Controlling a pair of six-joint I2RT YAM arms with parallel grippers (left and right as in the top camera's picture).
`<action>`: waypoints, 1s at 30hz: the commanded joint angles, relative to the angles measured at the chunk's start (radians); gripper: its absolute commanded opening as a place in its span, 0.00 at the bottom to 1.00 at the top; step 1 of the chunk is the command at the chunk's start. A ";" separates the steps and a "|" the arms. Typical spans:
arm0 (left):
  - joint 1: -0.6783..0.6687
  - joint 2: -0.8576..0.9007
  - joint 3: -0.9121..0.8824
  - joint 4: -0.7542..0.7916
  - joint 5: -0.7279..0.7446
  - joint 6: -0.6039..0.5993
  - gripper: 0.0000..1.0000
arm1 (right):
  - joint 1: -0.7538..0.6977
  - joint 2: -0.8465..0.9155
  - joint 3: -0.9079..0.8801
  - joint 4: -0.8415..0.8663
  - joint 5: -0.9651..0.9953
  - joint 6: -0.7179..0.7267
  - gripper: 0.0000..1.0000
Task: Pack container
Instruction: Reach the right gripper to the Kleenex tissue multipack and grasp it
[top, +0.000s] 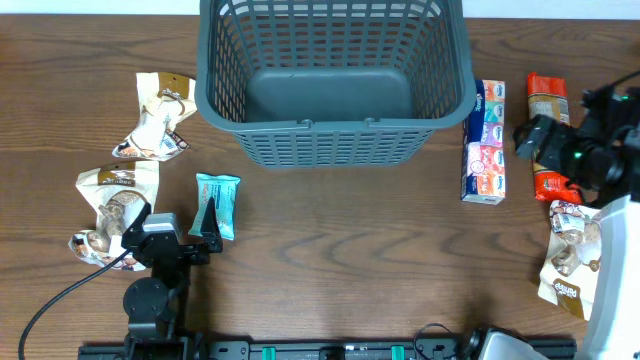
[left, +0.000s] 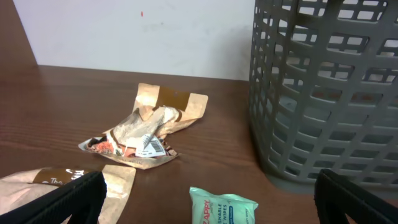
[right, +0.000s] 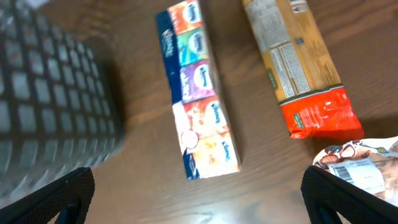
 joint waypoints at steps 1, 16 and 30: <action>-0.003 0.000 -0.018 -0.039 -0.005 -0.005 0.99 | -0.024 0.012 0.022 0.039 -0.071 0.002 0.99; -0.003 0.000 -0.018 -0.039 -0.005 -0.005 0.99 | -0.024 0.328 0.140 -0.012 -0.041 -0.124 0.99; -0.003 0.000 -0.018 -0.039 -0.005 -0.005 0.99 | 0.046 0.523 0.400 -0.083 0.099 -0.368 0.99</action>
